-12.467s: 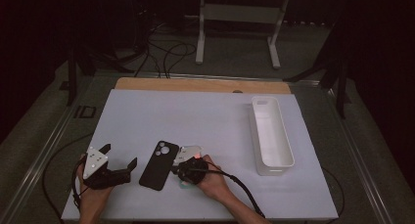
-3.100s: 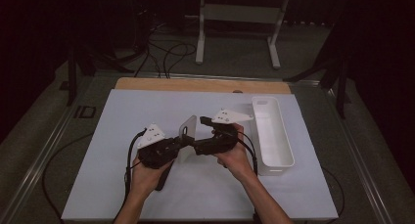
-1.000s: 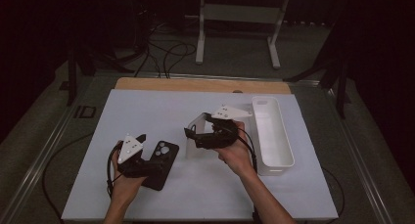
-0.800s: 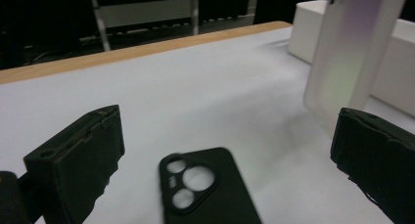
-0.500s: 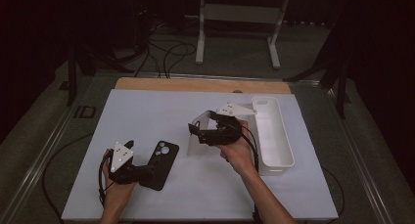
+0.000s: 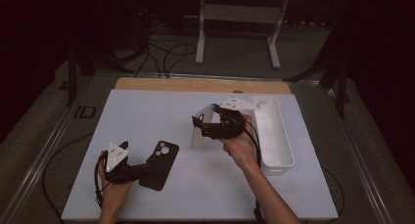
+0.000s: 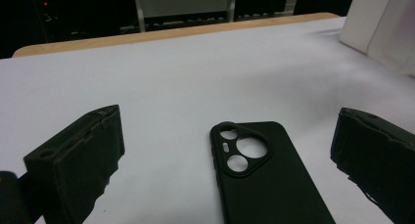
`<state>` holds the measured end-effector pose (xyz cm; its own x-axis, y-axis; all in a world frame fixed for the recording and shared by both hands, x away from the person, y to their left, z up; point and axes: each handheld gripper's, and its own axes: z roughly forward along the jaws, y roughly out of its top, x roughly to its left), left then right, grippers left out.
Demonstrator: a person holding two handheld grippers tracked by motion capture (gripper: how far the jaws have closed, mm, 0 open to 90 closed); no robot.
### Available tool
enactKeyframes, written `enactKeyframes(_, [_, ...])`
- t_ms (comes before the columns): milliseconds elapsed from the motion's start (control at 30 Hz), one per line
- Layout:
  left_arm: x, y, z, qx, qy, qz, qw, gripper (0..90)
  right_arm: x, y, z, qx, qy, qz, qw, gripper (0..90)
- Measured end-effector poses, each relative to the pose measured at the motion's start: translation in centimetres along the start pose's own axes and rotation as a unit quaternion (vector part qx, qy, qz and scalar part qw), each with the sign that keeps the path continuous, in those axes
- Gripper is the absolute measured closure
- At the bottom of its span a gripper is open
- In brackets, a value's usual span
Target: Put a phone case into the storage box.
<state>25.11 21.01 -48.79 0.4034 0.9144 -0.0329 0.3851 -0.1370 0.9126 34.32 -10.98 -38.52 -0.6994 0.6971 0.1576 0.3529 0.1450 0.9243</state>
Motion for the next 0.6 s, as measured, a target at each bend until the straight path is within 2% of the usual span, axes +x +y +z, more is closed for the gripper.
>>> enactKeyframes(33, [0.0,0.0,0.0,0.000,0.002,0.001,1.0000,0.2,-0.1,0.2,0.0,0.000,-0.008,-0.003,1.0000,16.6])
enactKeyframes(200, [0.0,0.0,-0.1,-0.003,0.008,0.006,0.9999,0.2,-0.4,0.6,0.0,-0.002,-0.021,-0.009,0.9997,16.6])
enactKeyframes(267, [-0.1,-0.1,-0.1,-0.001,0.014,0.013,0.9998,0.3,-0.8,0.9,-0.1,-0.002,-0.033,-0.013,0.9994,16.6])
enactKeyframes(433, [-0.4,-0.1,0.0,-0.002,0.021,0.026,0.9994,0.3,-1.6,1.3,-0.5,-0.005,-0.047,-0.011,0.9988,16.6])
enactKeyframes(600, [-0.4,-0.1,-0.1,-0.005,0.023,0.027,0.9994,0.2,-2.2,1.9,-0.9,-0.012,-0.059,-0.010,0.9981,16.6])
